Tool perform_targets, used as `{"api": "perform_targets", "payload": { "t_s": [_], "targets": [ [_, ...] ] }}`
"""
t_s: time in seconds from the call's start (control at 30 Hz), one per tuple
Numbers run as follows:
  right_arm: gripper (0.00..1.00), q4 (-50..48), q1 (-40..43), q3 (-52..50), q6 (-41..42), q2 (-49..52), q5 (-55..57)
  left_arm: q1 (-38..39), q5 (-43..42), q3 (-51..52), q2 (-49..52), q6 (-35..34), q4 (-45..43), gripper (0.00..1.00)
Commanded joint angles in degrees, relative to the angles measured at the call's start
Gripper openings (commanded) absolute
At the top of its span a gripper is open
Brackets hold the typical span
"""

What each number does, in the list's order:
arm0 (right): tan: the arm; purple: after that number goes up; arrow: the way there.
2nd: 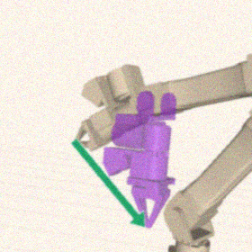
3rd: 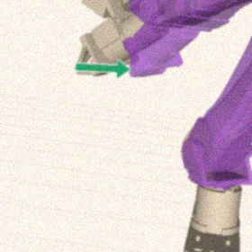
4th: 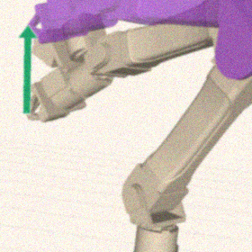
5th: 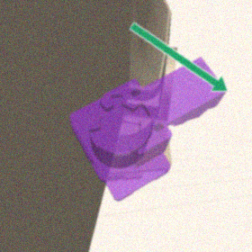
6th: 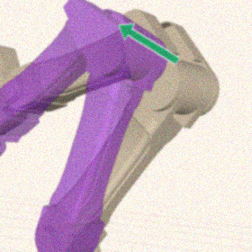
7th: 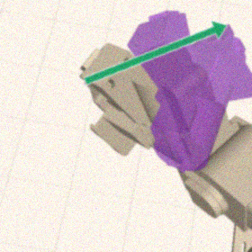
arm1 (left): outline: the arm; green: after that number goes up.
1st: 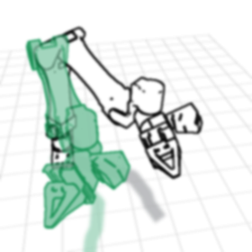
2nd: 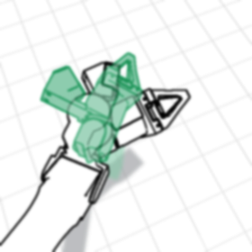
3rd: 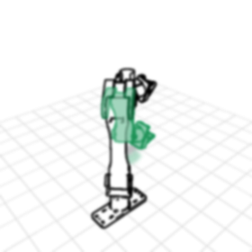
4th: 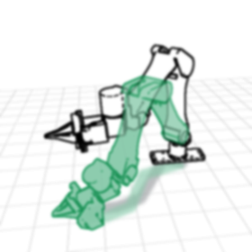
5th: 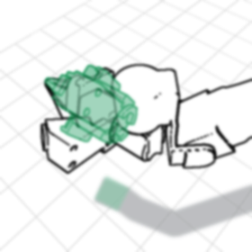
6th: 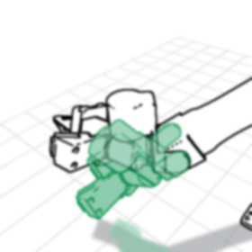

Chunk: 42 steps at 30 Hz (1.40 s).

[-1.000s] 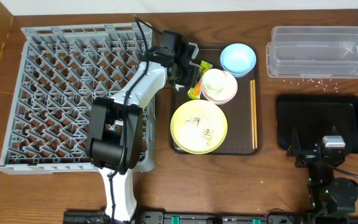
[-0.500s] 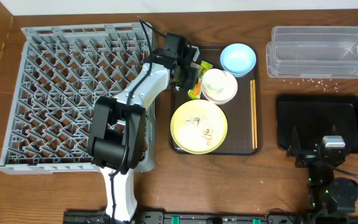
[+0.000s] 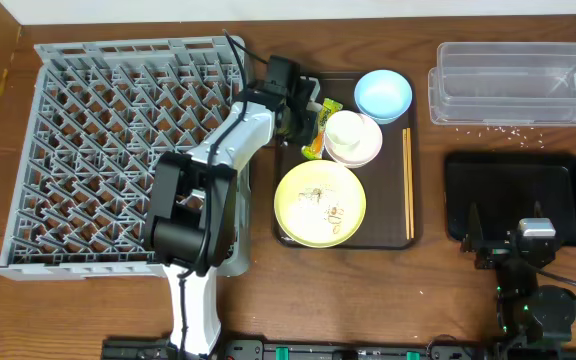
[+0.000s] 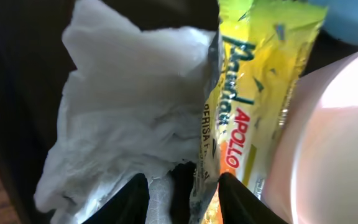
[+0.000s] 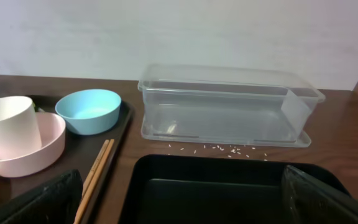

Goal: Sort waste into correct bins and load items into the dishwasher

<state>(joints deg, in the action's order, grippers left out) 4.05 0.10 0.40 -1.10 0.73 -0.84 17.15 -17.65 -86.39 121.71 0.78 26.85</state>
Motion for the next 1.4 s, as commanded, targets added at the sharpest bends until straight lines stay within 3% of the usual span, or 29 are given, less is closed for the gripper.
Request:
{"api": "perform_targets", "payload": {
  "t_s": [0.0,0.13,0.23,0.33,0.4,0.97,1.07,1.3,1.37],
  "targets": [
    [0.99,0.2,0.7,-0.1,-0.7,-0.2,0.2,0.3,-1.4,0.9,2.1,-1.1,0.7,0.38],
    [0.99,0.2,0.7,-0.1,-0.7,-0.2,0.2,0.3,-4.5,0.9,2.0,-1.1,-0.3,0.37],
    [0.99,0.2,0.7,-0.1,-0.7,-0.2,0.2,0.3,-4.7,0.8,1.6,-1.1,-0.6,0.23],
    [0.99,0.2,0.7,-0.1,-0.7,-0.2,0.2,0.3,-4.6,0.8,0.7,-2.2,-0.2,0.19],
    [0.99,0.2,0.7,-0.1,-0.7,-0.2,0.2,0.3,-4.6,0.8,-0.3,-3.7,0.1,0.08],
    [0.99,0.2,0.7,-0.1,-0.7,-0.2,0.2,0.3,-4.7,0.8,-14.9,-12.5,-2.1,0.08],
    [0.99,0.2,0.7,-0.1,-0.7,-0.2,0.2,0.3,-4.6,0.8,-16.6,-12.9,-7.1,0.08],
    [0.99,0.2,0.7,-0.1,-0.7,-0.2,0.2,1.3,-4.6,0.8,-14.0,-25.2,-33.1,0.08],
    [0.99,0.2,0.7,-0.1,-0.7,-0.2,0.2,3.0,-3.4,0.8,-11.2,-30.0,-45.1,0.08]
  ]
}}
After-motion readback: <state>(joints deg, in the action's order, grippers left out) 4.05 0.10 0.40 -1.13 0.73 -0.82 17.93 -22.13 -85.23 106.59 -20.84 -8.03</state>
